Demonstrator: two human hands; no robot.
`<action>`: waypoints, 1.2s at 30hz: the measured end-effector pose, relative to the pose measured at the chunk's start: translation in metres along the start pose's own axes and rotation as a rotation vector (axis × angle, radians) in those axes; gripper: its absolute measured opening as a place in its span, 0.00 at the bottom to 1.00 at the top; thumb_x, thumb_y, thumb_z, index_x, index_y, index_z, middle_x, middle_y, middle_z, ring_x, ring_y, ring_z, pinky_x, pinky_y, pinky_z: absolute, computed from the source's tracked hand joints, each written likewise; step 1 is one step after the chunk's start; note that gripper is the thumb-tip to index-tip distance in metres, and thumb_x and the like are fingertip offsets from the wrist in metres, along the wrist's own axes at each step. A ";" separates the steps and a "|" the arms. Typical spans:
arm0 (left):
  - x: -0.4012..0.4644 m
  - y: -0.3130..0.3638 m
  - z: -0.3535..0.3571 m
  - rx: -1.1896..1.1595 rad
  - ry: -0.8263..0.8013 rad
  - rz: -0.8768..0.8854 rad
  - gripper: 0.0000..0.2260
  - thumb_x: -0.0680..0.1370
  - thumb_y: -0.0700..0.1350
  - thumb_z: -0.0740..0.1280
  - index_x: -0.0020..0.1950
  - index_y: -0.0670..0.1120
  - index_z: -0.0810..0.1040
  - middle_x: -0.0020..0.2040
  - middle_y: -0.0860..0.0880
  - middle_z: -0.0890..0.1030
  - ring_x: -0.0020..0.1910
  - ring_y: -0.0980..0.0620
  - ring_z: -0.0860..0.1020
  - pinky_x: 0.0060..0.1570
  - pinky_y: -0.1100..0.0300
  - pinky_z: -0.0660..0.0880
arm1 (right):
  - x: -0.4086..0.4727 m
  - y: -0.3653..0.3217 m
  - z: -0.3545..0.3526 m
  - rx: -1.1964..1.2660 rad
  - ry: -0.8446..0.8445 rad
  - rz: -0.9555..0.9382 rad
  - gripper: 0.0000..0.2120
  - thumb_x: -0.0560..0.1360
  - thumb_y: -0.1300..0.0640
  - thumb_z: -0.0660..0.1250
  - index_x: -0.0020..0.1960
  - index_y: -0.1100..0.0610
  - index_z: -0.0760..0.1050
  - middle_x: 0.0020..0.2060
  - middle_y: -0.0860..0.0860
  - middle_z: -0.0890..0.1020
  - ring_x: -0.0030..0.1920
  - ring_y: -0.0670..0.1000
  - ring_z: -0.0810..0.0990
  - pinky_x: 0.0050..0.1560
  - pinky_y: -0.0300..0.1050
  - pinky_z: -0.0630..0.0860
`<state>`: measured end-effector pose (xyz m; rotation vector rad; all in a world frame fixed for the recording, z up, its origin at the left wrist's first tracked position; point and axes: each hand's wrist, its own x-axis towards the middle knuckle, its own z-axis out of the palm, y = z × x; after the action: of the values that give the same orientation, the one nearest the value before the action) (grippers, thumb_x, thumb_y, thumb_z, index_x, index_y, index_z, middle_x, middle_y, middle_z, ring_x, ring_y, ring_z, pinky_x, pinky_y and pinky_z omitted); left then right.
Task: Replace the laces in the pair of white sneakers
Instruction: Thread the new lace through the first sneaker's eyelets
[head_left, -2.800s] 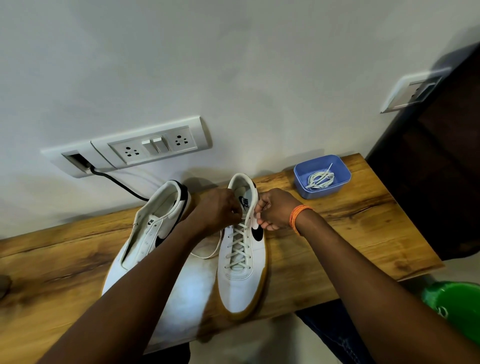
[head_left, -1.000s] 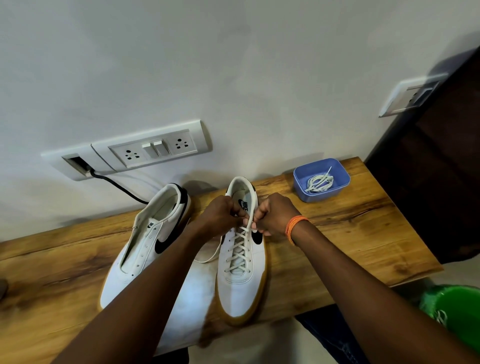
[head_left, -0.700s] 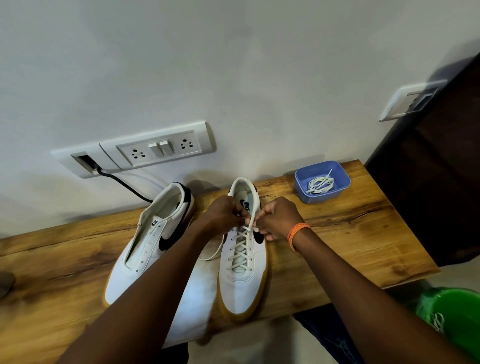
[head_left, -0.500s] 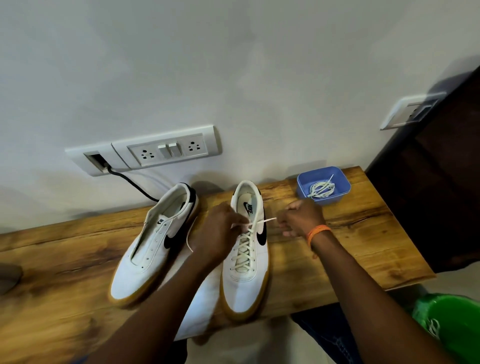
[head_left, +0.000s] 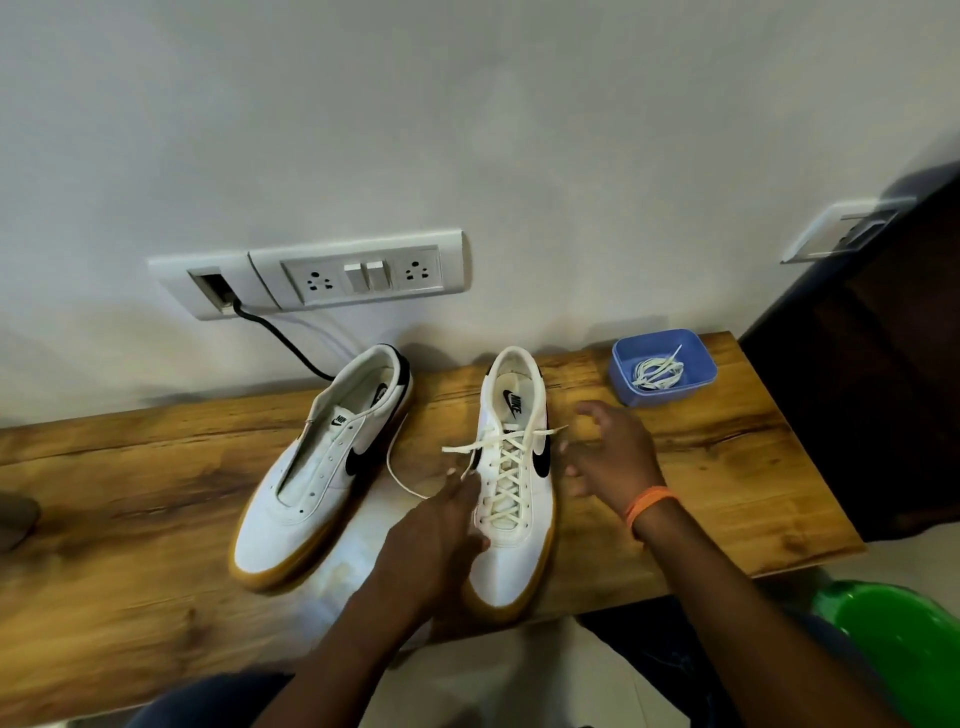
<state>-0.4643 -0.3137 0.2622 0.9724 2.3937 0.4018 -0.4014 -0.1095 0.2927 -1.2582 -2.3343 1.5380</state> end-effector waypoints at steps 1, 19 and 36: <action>0.003 0.003 0.002 0.037 -0.042 -0.033 0.33 0.79 0.50 0.67 0.80 0.49 0.54 0.79 0.46 0.59 0.68 0.46 0.72 0.62 0.52 0.73 | -0.007 -0.002 0.006 -0.029 -0.056 -0.026 0.17 0.75 0.64 0.70 0.62 0.55 0.76 0.50 0.54 0.77 0.35 0.59 0.83 0.28 0.51 0.81; 0.020 0.005 0.010 -0.121 -0.010 -0.113 0.27 0.74 0.47 0.73 0.69 0.48 0.67 0.60 0.43 0.79 0.57 0.44 0.78 0.44 0.61 0.67 | 0.072 0.031 -0.027 -0.436 0.049 0.209 0.05 0.76 0.58 0.63 0.46 0.60 0.75 0.43 0.64 0.82 0.40 0.64 0.83 0.42 0.61 0.82; 0.026 0.000 0.012 -0.113 -0.005 -0.100 0.24 0.70 0.50 0.76 0.62 0.47 0.71 0.57 0.44 0.80 0.54 0.44 0.78 0.42 0.59 0.69 | 0.050 -0.005 -0.033 -0.306 -0.001 0.201 0.06 0.81 0.60 0.62 0.47 0.60 0.74 0.32 0.60 0.79 0.25 0.55 0.77 0.28 0.45 0.77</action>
<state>-0.4738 -0.2946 0.2433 0.7993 2.3757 0.4915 -0.4217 -0.0524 0.2952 -1.6007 -2.5871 1.2594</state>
